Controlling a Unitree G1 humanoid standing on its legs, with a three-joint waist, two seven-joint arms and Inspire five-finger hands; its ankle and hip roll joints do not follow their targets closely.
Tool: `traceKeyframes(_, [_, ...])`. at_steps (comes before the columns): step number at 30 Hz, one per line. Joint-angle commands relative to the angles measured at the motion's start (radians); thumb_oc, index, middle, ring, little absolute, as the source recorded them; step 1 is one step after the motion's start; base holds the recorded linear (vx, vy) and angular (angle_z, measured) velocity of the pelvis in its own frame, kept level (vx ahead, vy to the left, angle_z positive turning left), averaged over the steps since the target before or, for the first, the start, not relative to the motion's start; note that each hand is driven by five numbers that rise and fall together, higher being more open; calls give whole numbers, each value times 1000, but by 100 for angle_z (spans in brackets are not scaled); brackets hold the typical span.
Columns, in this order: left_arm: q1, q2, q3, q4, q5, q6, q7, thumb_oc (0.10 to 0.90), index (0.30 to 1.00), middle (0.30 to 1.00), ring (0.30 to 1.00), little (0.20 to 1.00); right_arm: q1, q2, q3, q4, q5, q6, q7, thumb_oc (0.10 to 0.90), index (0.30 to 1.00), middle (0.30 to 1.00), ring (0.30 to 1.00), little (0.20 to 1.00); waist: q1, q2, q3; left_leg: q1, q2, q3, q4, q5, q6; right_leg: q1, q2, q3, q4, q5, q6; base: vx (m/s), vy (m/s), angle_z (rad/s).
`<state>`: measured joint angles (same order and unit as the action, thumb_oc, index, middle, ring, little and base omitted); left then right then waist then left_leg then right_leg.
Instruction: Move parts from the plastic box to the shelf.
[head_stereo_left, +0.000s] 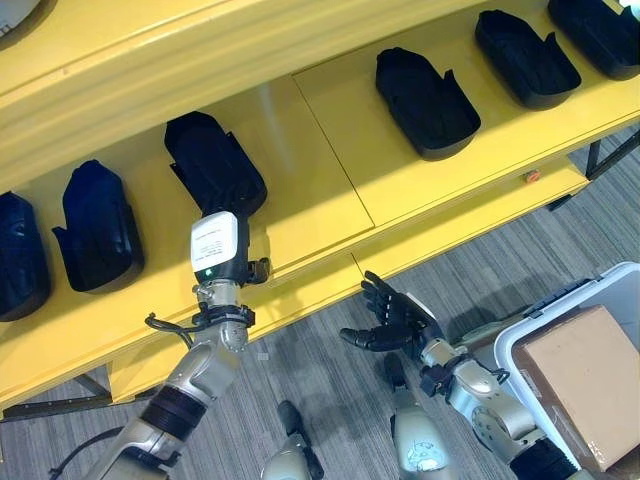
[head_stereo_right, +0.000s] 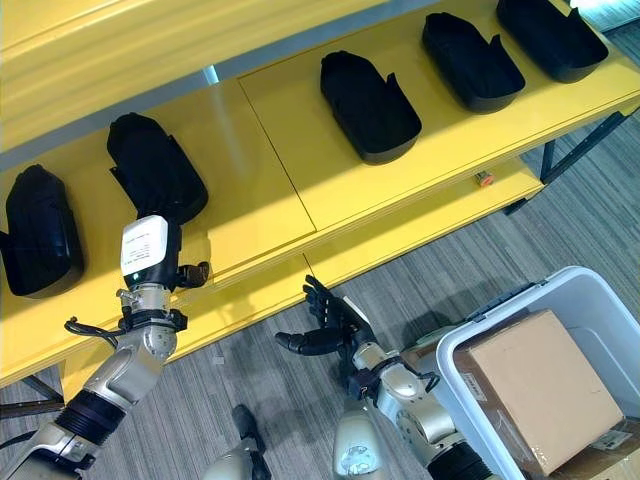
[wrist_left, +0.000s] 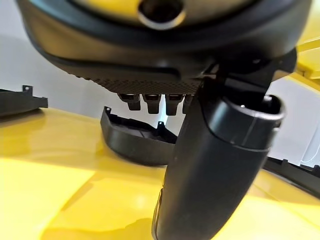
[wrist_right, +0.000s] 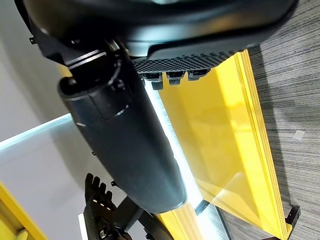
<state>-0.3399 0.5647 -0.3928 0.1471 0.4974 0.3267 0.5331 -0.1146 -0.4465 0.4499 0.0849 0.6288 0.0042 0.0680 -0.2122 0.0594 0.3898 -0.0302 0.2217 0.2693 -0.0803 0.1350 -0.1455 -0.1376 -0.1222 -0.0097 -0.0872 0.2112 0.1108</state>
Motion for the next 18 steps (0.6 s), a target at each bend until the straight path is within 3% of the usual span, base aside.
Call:
traceKeyframes(1, [-52, 55, 45, -36, 89, -32, 69, 900, 1000, 1000, 1000, 1000, 9, 29, -35, -109, -7, -79, 48, 900, 1000, 1000, 1000, 1000, 13, -32, -79, 57, 44, -5, -7, -44, -11, 59, -59, -31, 0, -112, 44, 0, 0, 0])
traceKeyframes(5, [36, 36, 113, -67, 32, -129, 179, 900, 1000, 1000, 1000, 1000, 45, 37, -58, -99, -9, -99, 53, 900, 1000, 1000, 1000, 1000, 30, -32, -109, 73, 40, -13, -7, -47, -9, 86, -63, -46, 0, -120, 44, 15, 9, 4])
traceKeyframes(8, [144, 3, 173, -95, -48, -354, 154, 900, 1000, 1000, 1000, 1000, 79, 48, -85, -79, -26, -119, 48, 900, 1000, 1000, 1000, 1000, 56, -34, -144, 88, 38, -24, -7, -50, -7, 122, -65, -66, 0, -131, 44, 42, 22, 14])
traceKeyframes(10, [215, -5, 200, -120, -50, -439, 131, 900, 1000, 1000, 1000, 1000, 98, 48, -107, -66, -21, -127, 57, 900, 1000, 1000, 1000, 1000, 75, -40, -166, 100, 40, -30, -7, -54, -7, 149, -68, -87, 0, -138, 46, 31, 5, 19])
traceKeyframes(18, [288, 4, 238, -157, -40, -597, 128, 900, 1000, 1000, 1000, 1000, 112, 64, -117, -31, -26, -140, 56, 900, 1000, 1000, 1000, 1000, 110, -53, -198, 117, 44, -43, -7, -61, -8, 190, -68, -121, 0, -149, 49, 0, -9, 9])
